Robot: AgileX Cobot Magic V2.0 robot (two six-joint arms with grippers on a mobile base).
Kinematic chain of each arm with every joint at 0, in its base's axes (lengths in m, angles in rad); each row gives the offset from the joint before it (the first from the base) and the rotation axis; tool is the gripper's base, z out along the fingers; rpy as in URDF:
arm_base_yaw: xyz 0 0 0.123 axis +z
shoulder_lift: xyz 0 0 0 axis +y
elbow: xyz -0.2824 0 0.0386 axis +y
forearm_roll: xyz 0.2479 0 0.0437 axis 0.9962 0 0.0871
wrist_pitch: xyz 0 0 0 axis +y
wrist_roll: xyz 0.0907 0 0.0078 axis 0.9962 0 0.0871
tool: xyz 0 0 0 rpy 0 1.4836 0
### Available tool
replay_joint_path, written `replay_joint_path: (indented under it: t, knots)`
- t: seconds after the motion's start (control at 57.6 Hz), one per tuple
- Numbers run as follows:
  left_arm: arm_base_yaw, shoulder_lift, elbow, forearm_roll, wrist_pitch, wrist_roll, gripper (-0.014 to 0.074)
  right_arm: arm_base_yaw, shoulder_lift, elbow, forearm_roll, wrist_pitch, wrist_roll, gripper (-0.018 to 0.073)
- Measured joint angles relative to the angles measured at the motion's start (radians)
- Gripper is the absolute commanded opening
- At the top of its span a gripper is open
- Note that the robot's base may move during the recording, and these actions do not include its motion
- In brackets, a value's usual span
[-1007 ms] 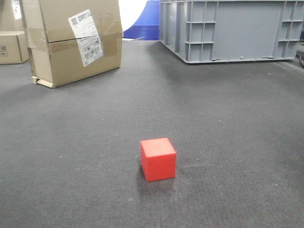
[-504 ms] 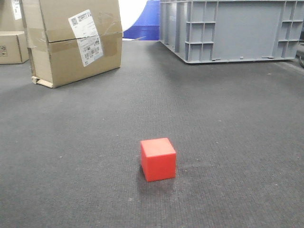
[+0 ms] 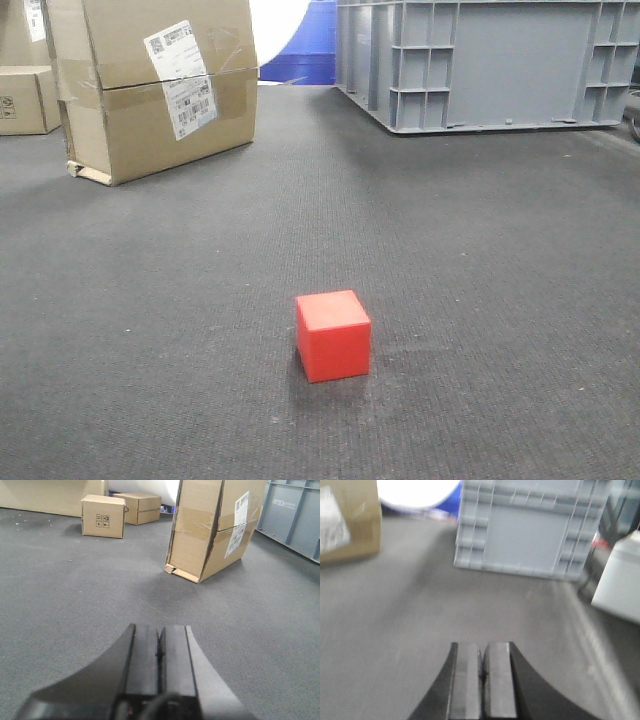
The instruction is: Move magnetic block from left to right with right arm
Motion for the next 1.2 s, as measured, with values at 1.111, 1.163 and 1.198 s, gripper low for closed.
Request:
replay_joint_path:
  t: [1.111, 1.163, 1.198]
  knots:
    - [0.0, 0.0, 0.0, 0.0, 0.0, 0.0, -0.0126, -0.062, -0.083, 0.209, -0.098, -0.186, 0.231, 0.0029]
    - [0.0, 0.0, 0.0, 0.0, 0.0, 0.0, -0.0126, -0.062, -0.083, 0.209, -0.098, -0.186, 0.231, 0.0029]
    - [0.0, 0.0, 0.0, 0.0, 0.0, 0.0, -0.0126, -0.062, -0.083, 0.209, -0.098, -0.186, 0.231, 0.0029]
